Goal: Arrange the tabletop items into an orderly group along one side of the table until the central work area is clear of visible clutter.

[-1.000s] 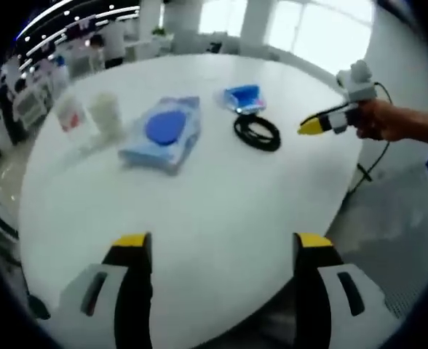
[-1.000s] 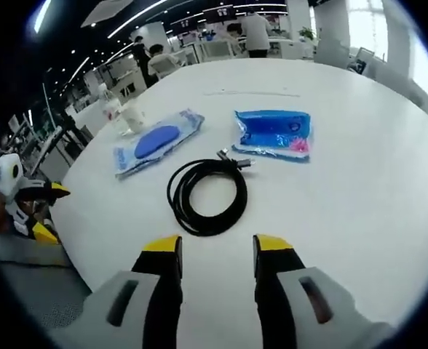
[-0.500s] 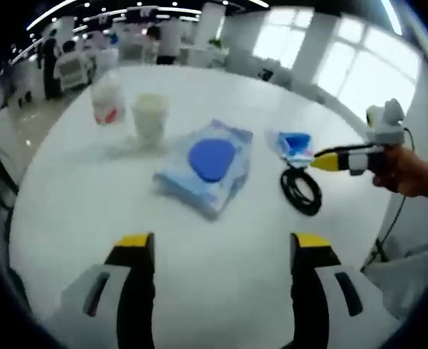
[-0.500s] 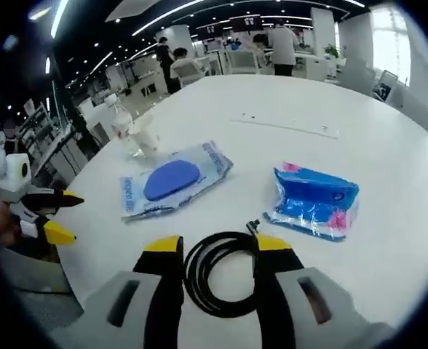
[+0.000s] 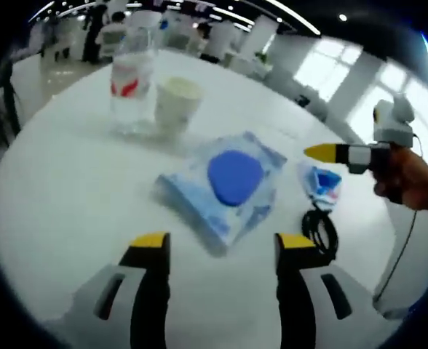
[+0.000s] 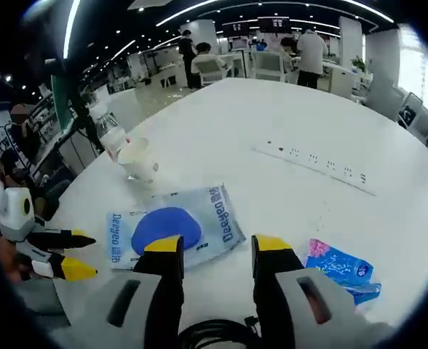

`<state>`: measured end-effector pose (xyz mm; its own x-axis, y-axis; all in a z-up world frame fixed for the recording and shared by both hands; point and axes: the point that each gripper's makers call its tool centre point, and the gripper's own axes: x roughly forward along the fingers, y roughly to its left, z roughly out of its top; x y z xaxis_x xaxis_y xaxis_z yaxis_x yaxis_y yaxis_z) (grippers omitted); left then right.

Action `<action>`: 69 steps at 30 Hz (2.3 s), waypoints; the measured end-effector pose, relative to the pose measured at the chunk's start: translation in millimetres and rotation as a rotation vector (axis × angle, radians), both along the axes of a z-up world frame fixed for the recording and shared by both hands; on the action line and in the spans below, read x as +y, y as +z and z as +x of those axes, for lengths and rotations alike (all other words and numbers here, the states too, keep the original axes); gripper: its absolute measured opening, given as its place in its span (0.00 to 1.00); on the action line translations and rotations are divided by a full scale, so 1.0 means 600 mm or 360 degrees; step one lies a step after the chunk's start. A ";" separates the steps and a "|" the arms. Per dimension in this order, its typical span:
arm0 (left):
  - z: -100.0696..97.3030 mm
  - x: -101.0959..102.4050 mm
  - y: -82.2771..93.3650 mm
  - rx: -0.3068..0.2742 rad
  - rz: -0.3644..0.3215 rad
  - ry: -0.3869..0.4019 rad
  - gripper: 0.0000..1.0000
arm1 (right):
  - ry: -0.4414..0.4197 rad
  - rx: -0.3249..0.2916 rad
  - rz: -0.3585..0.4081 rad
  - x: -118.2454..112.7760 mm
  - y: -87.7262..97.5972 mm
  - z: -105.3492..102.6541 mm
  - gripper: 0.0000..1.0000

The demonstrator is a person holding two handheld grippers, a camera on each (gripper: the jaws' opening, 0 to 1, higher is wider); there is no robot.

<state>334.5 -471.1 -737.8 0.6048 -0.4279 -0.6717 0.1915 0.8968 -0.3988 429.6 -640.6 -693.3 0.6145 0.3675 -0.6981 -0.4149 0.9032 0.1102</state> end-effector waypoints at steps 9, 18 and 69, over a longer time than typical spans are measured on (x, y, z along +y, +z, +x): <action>0.021 -0.008 -0.013 0.0013 -0.0038 0.0094 0.47 | 0.0003 0.0035 -0.0014 -0.016 -0.053 0.030 0.40; 0.029 -0.016 -0.029 -0.0008 0.0022 0.0137 0.21 | 0.0100 0.0003 -0.0002 0.013 -0.073 0.052 0.37; 0.088 -0.021 0.025 -0.0114 0.0092 0.0136 0.00 | -0.0074 -0.0022 0.0158 -0.043 -0.001 -0.075 0.00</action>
